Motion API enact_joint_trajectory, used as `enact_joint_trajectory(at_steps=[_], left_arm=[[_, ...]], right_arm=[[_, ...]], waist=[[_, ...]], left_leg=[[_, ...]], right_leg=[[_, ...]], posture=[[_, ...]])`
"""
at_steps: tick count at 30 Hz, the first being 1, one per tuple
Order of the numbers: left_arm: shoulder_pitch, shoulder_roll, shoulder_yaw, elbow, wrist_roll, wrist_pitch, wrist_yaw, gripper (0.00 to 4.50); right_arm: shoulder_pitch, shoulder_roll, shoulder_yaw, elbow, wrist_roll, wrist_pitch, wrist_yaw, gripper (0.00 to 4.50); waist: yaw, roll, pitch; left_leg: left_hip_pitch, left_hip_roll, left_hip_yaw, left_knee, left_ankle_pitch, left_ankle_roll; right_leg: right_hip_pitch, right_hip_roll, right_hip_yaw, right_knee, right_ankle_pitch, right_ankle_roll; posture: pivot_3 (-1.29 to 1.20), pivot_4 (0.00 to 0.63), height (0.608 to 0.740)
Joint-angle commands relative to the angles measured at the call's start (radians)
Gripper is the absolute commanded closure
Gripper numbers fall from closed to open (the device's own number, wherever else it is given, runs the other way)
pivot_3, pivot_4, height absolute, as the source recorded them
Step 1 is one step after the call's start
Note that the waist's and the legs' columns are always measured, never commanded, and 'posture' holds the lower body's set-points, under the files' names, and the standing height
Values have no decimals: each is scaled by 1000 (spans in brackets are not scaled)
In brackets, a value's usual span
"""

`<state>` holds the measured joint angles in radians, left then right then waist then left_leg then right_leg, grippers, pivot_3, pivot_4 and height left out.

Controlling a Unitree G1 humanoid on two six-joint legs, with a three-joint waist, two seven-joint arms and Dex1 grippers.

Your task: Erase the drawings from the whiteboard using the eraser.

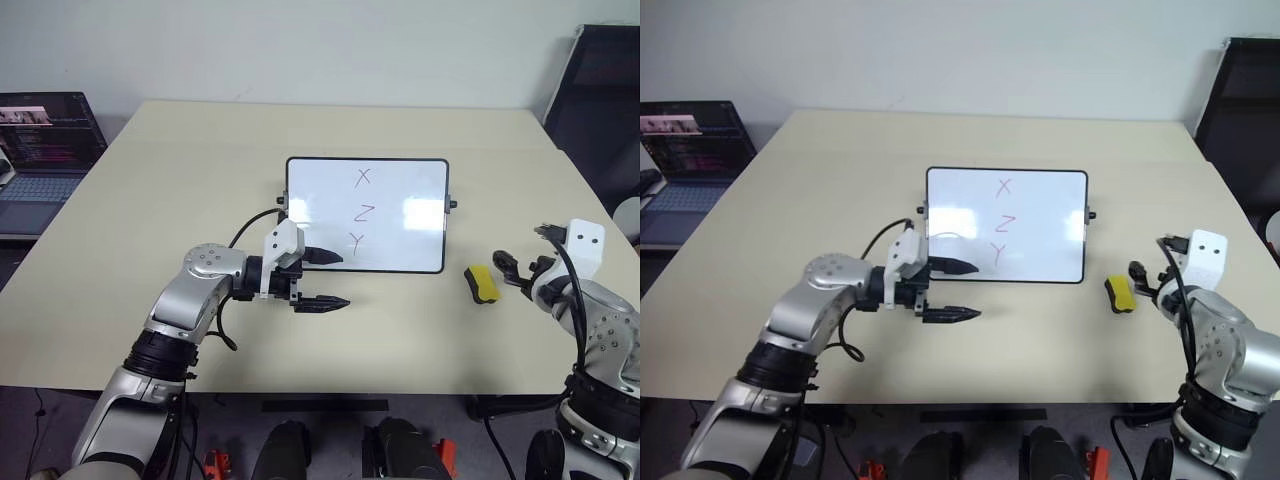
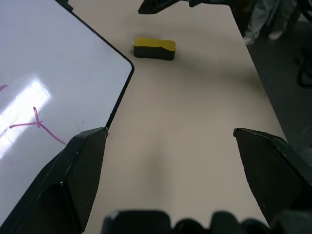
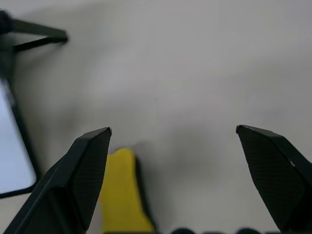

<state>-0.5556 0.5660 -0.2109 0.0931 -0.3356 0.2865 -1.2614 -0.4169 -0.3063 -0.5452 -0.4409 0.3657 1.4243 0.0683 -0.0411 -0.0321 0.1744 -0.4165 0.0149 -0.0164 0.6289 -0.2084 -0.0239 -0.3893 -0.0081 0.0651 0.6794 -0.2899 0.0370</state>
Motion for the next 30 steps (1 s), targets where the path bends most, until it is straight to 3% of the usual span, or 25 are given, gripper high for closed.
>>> enact_joint_trajectory(at_steps=[1, 9, 17, 30], left_arm=[[-18, -8, -9, 33, 22, -80, -40, 0], [-29, -45, 1, 74, 48, -147, -22, 0], [-8, -37, 12, 73, 62, -156, 1, 0], [45, -2, 22, -8, 46, -119, 25, 0]], right_arm=[[-55, -59, -6, -26, 36, 155, 46, 16], [-18, -201, 113, 33, 69, 177, 152, 16], [52, -225, 201, 107, 64, 79, 226, 16], [-19, -251, 283, 243, 43, -32, 257, 16]], waist=[[2, 0, 0], [7, 1, 1], [5, 1, 1], [-7, 0, 0]], left_leg=[[0, 0, 0, 0, 0, 0], [-1, -1, -1, 0, 0, 1], [-1, -1, 0, 0, 0, 1], [-1, -1, 0, 1, 0, 1]], right_leg=[[0, 0, 0, 0, 0, 0], [0, -1, -1, -1, -1, 1], [0, -1, 0, 0, -1, 1], [0, -1, 0, 0, -1, 1]], posture=[[0, 150, 740], [0, 150, 740], [0, 150, 740], [0, 150, 740]])
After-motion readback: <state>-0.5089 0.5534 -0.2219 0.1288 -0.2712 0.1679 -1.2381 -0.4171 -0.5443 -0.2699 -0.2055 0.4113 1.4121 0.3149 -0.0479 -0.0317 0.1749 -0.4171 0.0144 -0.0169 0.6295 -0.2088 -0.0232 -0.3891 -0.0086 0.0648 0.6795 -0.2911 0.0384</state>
